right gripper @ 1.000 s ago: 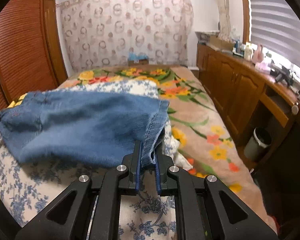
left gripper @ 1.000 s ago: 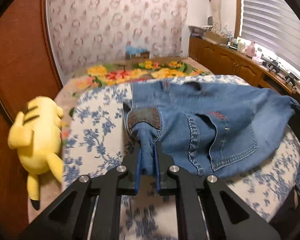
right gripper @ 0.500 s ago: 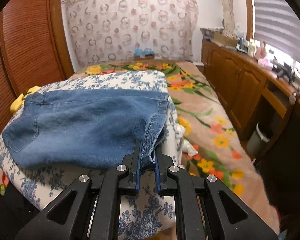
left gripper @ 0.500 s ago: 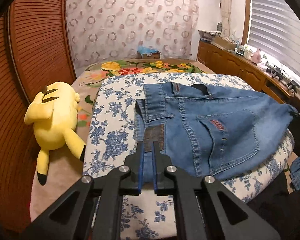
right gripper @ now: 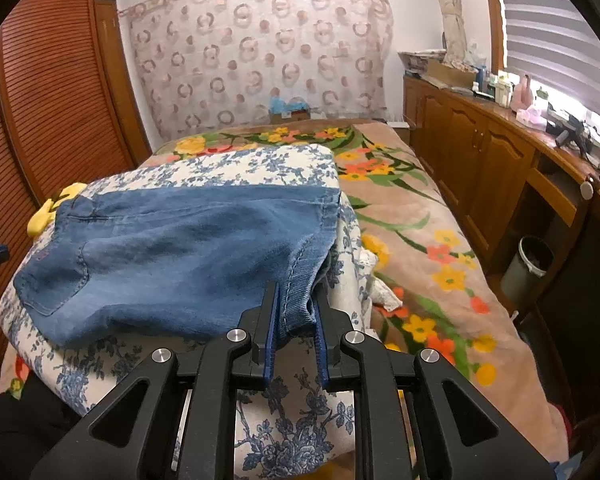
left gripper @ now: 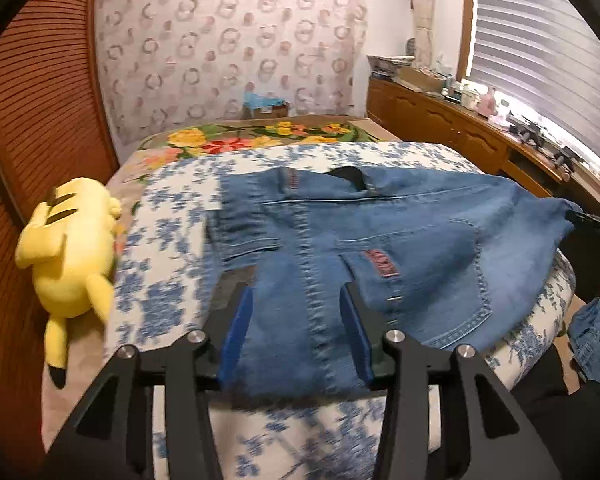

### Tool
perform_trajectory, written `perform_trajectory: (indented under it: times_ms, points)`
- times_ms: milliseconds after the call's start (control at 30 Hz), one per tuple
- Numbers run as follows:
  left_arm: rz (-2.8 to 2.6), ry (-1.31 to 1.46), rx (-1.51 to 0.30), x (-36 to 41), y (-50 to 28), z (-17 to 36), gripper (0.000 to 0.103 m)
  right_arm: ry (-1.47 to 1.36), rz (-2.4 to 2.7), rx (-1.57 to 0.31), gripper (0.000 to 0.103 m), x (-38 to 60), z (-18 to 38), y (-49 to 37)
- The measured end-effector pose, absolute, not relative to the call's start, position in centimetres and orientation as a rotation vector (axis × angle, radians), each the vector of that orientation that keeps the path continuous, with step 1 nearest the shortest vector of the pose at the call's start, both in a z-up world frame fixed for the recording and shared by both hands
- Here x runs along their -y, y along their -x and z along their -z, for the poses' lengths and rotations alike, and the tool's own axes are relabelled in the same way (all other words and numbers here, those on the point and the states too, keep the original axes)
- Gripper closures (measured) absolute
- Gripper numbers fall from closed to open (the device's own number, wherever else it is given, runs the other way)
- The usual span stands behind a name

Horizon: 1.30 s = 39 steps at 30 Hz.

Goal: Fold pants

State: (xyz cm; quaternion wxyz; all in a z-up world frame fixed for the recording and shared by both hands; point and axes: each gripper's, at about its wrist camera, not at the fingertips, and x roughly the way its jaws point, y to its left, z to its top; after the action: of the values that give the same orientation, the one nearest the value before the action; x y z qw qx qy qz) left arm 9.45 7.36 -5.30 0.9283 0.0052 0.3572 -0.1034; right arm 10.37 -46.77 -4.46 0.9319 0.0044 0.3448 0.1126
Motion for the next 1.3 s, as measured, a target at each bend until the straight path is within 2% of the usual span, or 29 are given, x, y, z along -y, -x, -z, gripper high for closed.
perform_trajectory:
  times_ms: [233, 600, 933, 1100, 1300]
  points:
    - [0.245, -0.007, -0.729, -4.0, -10.4, 5.2, 0.059, 0.026, -0.240, -0.664, 0.090, 45.9, 2.5, -10.2]
    - [0.191, -0.002, -0.690, -1.1, -10.0, 2.9, 0.059, 0.038, -0.226, -0.680, 0.092, 45.7, 2.4, -10.6]
    - [0.061, -0.016, -0.630, -2.2, -8.6, 1.2, 0.058, 0.026, -0.229, -0.632, 0.093, 45.2, 0.6, -10.8]
    - [0.040, -0.016, -0.622, -3.2, -8.2, 1.1, 0.058, 0.081, -0.234, -0.621, 0.098, 43.6, 0.4, -10.8]
    - [0.035, -0.013, -0.628, -3.8, -8.1, 1.2, 0.058, 0.082, -0.260, -0.622, 0.099, 41.8, 0.3, -11.6]
